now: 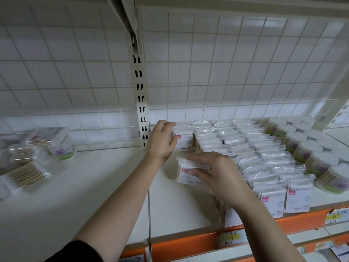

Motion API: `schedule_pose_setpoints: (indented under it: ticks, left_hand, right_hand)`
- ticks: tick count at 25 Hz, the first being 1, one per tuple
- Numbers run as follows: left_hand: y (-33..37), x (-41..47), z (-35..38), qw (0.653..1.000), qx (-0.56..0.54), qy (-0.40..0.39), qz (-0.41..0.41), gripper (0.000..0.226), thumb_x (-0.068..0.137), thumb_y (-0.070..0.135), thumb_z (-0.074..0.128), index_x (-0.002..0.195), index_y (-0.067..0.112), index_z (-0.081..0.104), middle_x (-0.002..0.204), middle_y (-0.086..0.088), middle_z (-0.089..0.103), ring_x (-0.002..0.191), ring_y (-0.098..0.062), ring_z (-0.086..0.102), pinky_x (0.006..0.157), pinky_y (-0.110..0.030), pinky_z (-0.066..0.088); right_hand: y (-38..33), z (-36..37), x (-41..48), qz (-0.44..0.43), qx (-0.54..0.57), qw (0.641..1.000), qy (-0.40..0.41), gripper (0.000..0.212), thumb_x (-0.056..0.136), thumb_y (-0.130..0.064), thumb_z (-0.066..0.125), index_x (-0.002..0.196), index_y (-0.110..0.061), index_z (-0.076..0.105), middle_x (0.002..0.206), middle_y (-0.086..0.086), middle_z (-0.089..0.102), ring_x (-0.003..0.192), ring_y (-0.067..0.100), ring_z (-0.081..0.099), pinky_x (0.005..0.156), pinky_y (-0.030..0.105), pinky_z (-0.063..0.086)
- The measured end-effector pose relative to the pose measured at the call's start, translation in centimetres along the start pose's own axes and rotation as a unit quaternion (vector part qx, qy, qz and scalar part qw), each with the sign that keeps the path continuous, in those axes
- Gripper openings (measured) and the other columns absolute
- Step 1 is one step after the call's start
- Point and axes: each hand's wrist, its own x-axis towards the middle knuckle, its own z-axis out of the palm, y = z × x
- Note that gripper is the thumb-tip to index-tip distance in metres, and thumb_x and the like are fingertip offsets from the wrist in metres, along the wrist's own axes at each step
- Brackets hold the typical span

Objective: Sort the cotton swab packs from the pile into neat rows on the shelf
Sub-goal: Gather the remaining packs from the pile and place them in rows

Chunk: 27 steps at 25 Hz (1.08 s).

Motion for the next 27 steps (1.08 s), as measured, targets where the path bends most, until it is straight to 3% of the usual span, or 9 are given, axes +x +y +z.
schedule_pose_setpoints:
  ticks: [3, 6, 9, 13, 20, 27]
  left_hand:
    - [-0.5, -1.8, -1.8, 0.997, 0.067, 0.013, 0.044, 0.023, 0.083, 0.015, 0.067, 0.106, 0.009, 0.066, 0.103, -0.006, 0.061, 0.092, -0.028, 0.060, 0.074, -0.032, 0.050]
    - [-1.3, -4.0, -2.9, 0.989, 0.136, 0.028, 0.052, 0.018, 0.080, 0.019, 0.067, 0.097, 0.013, 0.069, 0.093, -0.003, 0.063, 0.084, -0.027, 0.062, 0.064, -0.034, 0.053]
    - [-2.0, -5.3, -2.8, 0.987, 0.160, 0.013, 0.026, 0.022, 0.079, 0.026, 0.059, 0.094, 0.015, 0.070, 0.088, 0.000, 0.064, 0.081, -0.025, 0.063, 0.065, -0.035, 0.053]
    - [-3.0, -6.3, -1.7, 0.984, 0.179, -0.022, -0.003, 0.022, 0.078, 0.028, 0.056, 0.090, 0.016, 0.069, 0.086, 0.000, 0.064, 0.080, -0.026, 0.062, 0.066, -0.034, 0.052]
    - [-3.2, -6.1, -1.3, 0.978, 0.208, -0.029, 0.000, 0.034, 0.081, 0.035, 0.038, 0.084, 0.018, 0.068, 0.082, 0.003, 0.063, 0.077, -0.023, 0.060, 0.064, -0.034, 0.050]
    - [-3.2, -6.1, -1.1, 0.976, 0.218, -0.021, -0.002, 0.035, 0.081, 0.034, 0.038, 0.083, 0.017, 0.068, 0.081, 0.003, 0.063, 0.075, -0.023, 0.060, 0.064, -0.034, 0.049]
  right_hand:
    - [0.3, 0.0, 1.3, -0.006, -0.008, 1.000, 0.015, 0.037, 0.079, -0.021, 0.074, 0.115, -0.026, 0.068, 0.110, -0.004, 0.070, 0.102, 0.013, 0.060, 0.083, 0.013, 0.038]
    - [0.3, -0.2, 2.9, -0.008, -0.021, 1.000, 0.015, 0.033, 0.078, -0.021, 0.075, 0.111, -0.019, 0.070, 0.108, 0.001, 0.071, 0.101, 0.021, 0.062, 0.086, 0.024, 0.042]
    - [0.4, -0.3, 5.0, -0.030, -0.039, 0.999, -0.007, 0.027, 0.077, -0.017, 0.075, 0.104, -0.014, 0.072, 0.103, 0.004, 0.072, 0.097, 0.025, 0.063, 0.084, 0.034, 0.046]
    - [1.2, 0.0, 8.2, -0.038, -0.061, 0.996, -0.047, 0.025, 0.079, -0.015, 0.072, 0.104, -0.014, 0.070, 0.102, 0.001, 0.070, 0.096, 0.020, 0.061, 0.082, 0.028, 0.043]
    - [3.0, 1.5, 11.5, -0.021, -0.138, 0.985, -0.097, 0.027, 0.081, -0.019, 0.070, 0.108, -0.019, 0.066, 0.105, 0.000, 0.068, 0.100, 0.020, 0.059, 0.083, 0.034, 0.048]
    - [3.8, 2.6, 12.0, -0.024, -0.103, 0.988, -0.115, 0.026, 0.078, -0.008, 0.071, 0.103, -0.012, 0.067, 0.100, 0.003, 0.069, 0.098, 0.021, 0.060, 0.084, 0.033, 0.047]
